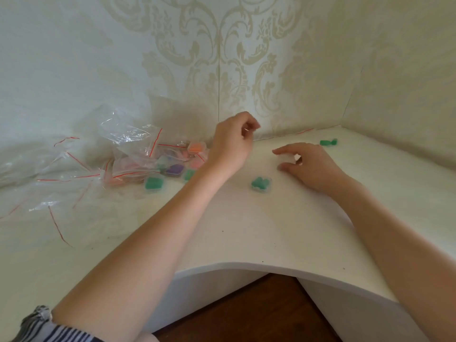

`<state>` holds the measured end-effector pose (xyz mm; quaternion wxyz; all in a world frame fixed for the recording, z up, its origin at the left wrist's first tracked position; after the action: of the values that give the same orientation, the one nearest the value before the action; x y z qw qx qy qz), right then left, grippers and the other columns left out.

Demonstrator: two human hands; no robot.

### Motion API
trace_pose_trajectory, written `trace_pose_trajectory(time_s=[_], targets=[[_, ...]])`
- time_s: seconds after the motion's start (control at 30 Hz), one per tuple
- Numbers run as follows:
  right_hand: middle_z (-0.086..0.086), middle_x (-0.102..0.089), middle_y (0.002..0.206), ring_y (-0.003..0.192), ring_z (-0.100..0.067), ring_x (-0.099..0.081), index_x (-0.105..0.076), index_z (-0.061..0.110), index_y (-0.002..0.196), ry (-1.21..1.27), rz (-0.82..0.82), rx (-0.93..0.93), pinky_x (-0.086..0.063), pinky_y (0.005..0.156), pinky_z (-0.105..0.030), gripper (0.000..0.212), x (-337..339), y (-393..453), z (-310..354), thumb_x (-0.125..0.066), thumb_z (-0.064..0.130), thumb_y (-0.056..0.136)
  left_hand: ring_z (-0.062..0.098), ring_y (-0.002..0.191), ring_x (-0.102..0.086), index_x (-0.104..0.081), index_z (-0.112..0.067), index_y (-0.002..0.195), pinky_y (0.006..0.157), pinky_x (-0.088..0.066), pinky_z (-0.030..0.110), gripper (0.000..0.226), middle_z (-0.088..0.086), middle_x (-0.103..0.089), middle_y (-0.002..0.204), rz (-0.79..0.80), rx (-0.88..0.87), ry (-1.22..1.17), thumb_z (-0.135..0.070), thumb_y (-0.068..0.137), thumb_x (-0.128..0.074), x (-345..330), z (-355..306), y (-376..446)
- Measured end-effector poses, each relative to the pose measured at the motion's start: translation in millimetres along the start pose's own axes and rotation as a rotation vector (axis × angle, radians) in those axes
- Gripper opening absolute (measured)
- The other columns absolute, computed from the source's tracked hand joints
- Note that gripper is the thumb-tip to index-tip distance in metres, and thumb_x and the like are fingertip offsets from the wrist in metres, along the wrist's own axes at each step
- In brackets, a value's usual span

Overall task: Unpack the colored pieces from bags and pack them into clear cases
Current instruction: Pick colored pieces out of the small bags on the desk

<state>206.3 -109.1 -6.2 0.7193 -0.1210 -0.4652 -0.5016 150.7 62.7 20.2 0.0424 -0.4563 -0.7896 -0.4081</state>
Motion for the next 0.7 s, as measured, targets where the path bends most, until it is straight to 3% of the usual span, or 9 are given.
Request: trace_pose_trajectory(time_s=[0.07,0.13,0.23,0.37,0.43,0.57,0.7], targets=[[0.013,-0.059,0.114,0.093,-0.005,-0.056,-0.064,0.028,0.119,0.151,-0.084,0.031,-0.039,0.072,-0.007,0.038,3.4,-0.3,9.0,-0.071,0.018,0.083,0.018,0.091,-0.065,-0.062,-0.013,0.101,0.074,-0.058,0.029,0.015,0.004,-0.063,0.104,0.110,0.178,-0.272,-0.005,0.091,-0.053,-15.4,-4.1,-6.1],[0.013,-0.061,0.114,0.106,-0.002,-0.056,-0.062,0.025,0.121,0.317,-0.167,0.066,-0.044,0.080,-0.003,0.043,7.3,-2.3,19.1,-0.072,0.011,0.081,0.019,0.100,-0.064,-0.058,-0.010,0.110,0.078,-0.058,0.029,0.017,0.006,-0.059,0.112,0.190,0.327,-0.423,-0.014,0.094,-0.055,-25.1,-4.8,-9.9],[0.014,-0.061,0.115,0.111,0.001,-0.055,-0.059,0.026,0.122,0.432,-0.227,0.093,-0.047,0.087,-0.010,0.048,8.4,-5.5,29.1,-0.074,0.009,0.079,0.020,0.102,-0.065,-0.057,-0.004,0.118,0.086,-0.056,0.031,0.029,0.010,-0.061,0.117,0.319,0.570,-0.660,-0.022,0.096,-0.054,-31.7,-2.9,-15.4],[0.008,-0.062,0.114,0.109,0.000,-0.057,-0.062,0.018,0.115,0.473,-0.185,0.122,-0.049,0.084,-0.009,0.039,4.7,-7.7,33.3,-0.074,0.008,0.080,0.015,0.076,-0.068,-0.060,0.003,0.111,0.077,-0.059,0.032,0.020,0.012,-0.066,0.091,0.398,0.721,-0.967,-0.008,0.097,-0.051,-28.4,-9.8,-21.5],[0.008,-0.062,0.109,0.104,-0.002,-0.059,-0.063,0.020,0.112,0.370,-0.174,0.160,-0.048,0.090,-0.013,0.035,4.4,-7.5,33.3,-0.074,0.013,0.080,0.015,0.069,-0.068,-0.062,0.001,0.100,0.073,-0.059,0.031,0.011,0.011,-0.066,0.084,0.386,0.734,-0.963,-0.005,0.094,-0.054,-26.2,-8.1,-22.2],[0.004,-0.062,0.106,0.096,-0.007,-0.058,-0.061,0.021,0.118,0.183,-0.164,0.169,-0.048,0.090,-0.021,0.038,5.2,-3.5,26.3,-0.070,0.011,0.083,0.021,0.080,-0.070,-0.064,-0.003,0.098,0.076,-0.059,0.028,0.010,0.011,-0.069,0.092,0.281,0.647,-0.733,-0.010,0.093,-0.059,-22.7,2.6,-16.8],[0.002,-0.056,0.107,0.100,-0.014,-0.052,-0.059,0.022,0.121,-0.063,-0.100,0.197,-0.043,0.088,-0.027,0.040,3.6,-0.4,16.3,-0.056,0.001,0.088,0.013,0.072,-0.069,-0.064,-0.011,0.083,0.072,-0.058,0.027,0.013,0.007,-0.067,0.083,0.080,0.413,-0.489,-0.002,0.090,-0.058,-1.9,6.5,-2.2]])
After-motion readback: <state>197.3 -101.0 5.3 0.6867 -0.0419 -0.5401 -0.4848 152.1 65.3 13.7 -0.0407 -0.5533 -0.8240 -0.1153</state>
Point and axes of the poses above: each hand's wrist, its own y-axis towards the middle knuckle, its own x-axis out of the back of the hand, z = x × y, the point moved 4 cm from there along y, towards the middle knuckle
